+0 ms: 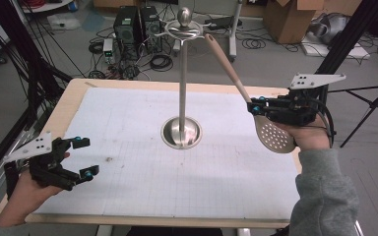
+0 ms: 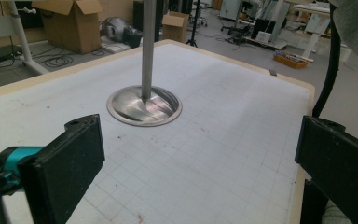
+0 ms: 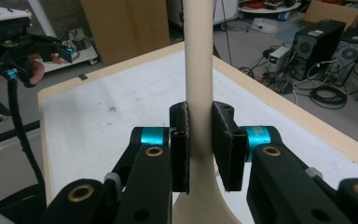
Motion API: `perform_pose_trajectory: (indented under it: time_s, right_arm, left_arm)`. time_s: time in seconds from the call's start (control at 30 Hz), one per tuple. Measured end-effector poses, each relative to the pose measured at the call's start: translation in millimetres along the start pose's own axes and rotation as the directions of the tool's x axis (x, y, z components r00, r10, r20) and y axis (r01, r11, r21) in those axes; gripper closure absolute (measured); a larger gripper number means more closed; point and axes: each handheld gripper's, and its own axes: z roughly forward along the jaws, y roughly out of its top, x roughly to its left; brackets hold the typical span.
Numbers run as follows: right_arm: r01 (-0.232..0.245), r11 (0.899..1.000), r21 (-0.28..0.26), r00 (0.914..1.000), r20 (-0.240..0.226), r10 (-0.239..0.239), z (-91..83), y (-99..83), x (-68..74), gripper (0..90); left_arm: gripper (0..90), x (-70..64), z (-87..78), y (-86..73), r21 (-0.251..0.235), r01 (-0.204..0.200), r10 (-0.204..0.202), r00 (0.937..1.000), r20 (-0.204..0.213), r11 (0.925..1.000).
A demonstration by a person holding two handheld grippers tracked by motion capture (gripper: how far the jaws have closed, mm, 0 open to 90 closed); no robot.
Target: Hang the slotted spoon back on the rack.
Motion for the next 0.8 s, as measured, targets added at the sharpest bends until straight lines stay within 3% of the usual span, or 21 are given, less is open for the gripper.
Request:
perform_pose_trajectory:
  time_s: [0.8]
  right_arm:
    - [-0.005, 1.0, 0.029, 0.9999, 0.012, 0.005, 21.3, -2.7, 0.4, 77.7]
  left_arm:
    - [1.8, 0.6, 1.7, -0.3, 0.005, 0.008, -0.008, 1.0, -0.002, 1.0]
